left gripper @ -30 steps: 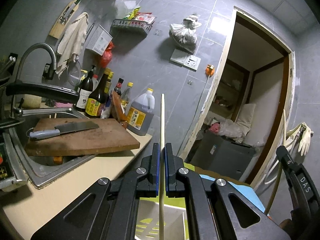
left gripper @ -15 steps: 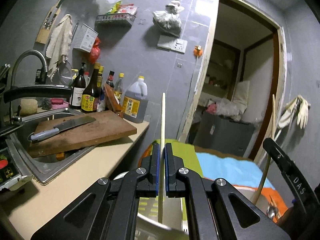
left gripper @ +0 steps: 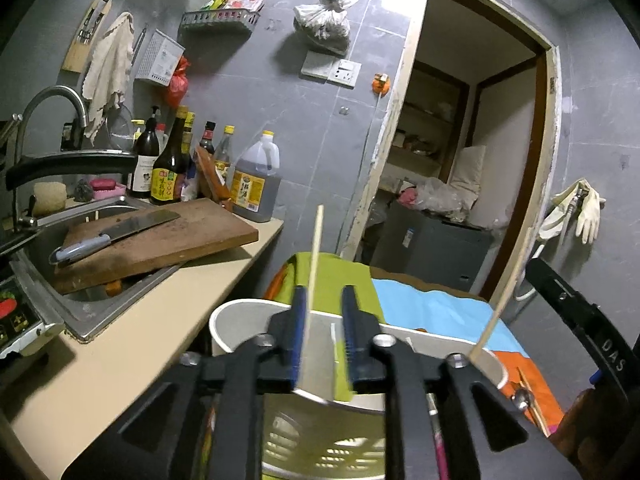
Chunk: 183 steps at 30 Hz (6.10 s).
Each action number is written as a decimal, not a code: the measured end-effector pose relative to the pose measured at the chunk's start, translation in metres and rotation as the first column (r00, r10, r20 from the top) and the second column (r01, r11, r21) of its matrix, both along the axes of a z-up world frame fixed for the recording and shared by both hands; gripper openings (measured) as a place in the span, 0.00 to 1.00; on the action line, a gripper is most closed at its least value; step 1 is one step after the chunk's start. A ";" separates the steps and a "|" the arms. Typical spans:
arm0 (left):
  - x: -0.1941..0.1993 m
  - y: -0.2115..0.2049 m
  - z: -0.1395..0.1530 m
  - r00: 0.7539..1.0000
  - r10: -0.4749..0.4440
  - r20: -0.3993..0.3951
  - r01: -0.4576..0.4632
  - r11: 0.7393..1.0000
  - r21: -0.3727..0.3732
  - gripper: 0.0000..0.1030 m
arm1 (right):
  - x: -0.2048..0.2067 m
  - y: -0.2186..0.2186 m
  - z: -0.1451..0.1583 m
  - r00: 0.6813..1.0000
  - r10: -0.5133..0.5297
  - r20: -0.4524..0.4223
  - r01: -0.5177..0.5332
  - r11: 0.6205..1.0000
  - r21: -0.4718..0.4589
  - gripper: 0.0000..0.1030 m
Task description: Organize utensils
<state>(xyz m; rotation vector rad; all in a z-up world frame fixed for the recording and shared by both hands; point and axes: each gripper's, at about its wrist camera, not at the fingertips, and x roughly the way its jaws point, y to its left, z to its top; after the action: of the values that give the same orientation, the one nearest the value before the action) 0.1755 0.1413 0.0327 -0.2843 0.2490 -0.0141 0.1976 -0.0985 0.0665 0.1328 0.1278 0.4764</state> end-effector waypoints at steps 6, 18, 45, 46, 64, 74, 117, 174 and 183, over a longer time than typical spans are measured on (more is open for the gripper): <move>-0.018 -0.019 0.017 0.999 -0.031 0.034 0.030 0.999 0.016 0.39 | -0.022 -0.031 0.017 0.998 -0.021 0.053 0.022 1.000 -0.012 0.64; -0.042 -0.079 0.038 0.978 -0.187 0.094 0.183 0.982 0.045 0.86 | -0.068 -0.113 0.033 0.986 -0.111 0.126 0.122 0.989 -0.079 1.00; 0.011 -0.213 -0.031 0.878 -0.368 -0.305 0.426 0.892 0.149 0.87 | -0.013 -0.217 -0.039 0.917 -0.316 -0.243 0.258 0.936 -0.240 1.00; 0.013 -0.214 -0.035 0.872 -0.371 -0.319 0.431 0.891 0.142 0.87 | -0.010 -0.218 -0.041 0.913 -0.313 -0.261 0.253 0.938 -0.238 0.99; 0.085 -0.218 -0.088 0.649 -0.444 -0.618 0.483 0.868 -0.117 0.34 | 0.038 -0.219 -0.083 0.812 -0.237 -0.534 0.100 0.957 -0.273 0.36; 0.099 -0.218 -0.087 0.644 -0.419 -0.640 0.465 0.879 -0.107 0.26 | 0.063 -0.210 -0.099 0.751 -0.220 -0.622 0.047 0.958 -0.282 0.30; 0.118 -0.215 -0.084 0.558 -0.399 -0.727 0.492 0.865 -0.097 0.15 | 0.087 -0.235 -0.108 0.607 -0.052 -0.793 0.102 0.995 0.012 0.06; 0.027 0.046 0.051 0.988 0.009 0.155 0.012 0.990 -0.139 0.15 | 0.021 0.019 0.038 0.986 -0.026 0.164 -0.019 0.964 0.266 0.05; 0.024 0.049 0.029 0.982 0.056 0.180 -0.026 0.986 -0.162 0.15 | 0.020 0.028 0.022 0.981 -0.112 0.159 0.072 0.968 0.239 0.05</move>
<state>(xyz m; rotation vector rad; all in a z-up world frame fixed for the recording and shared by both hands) 0.1994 0.1899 0.0617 -0.4447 0.0582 -0.0192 0.2178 -0.0703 0.0890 0.3249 -0.1038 0.4067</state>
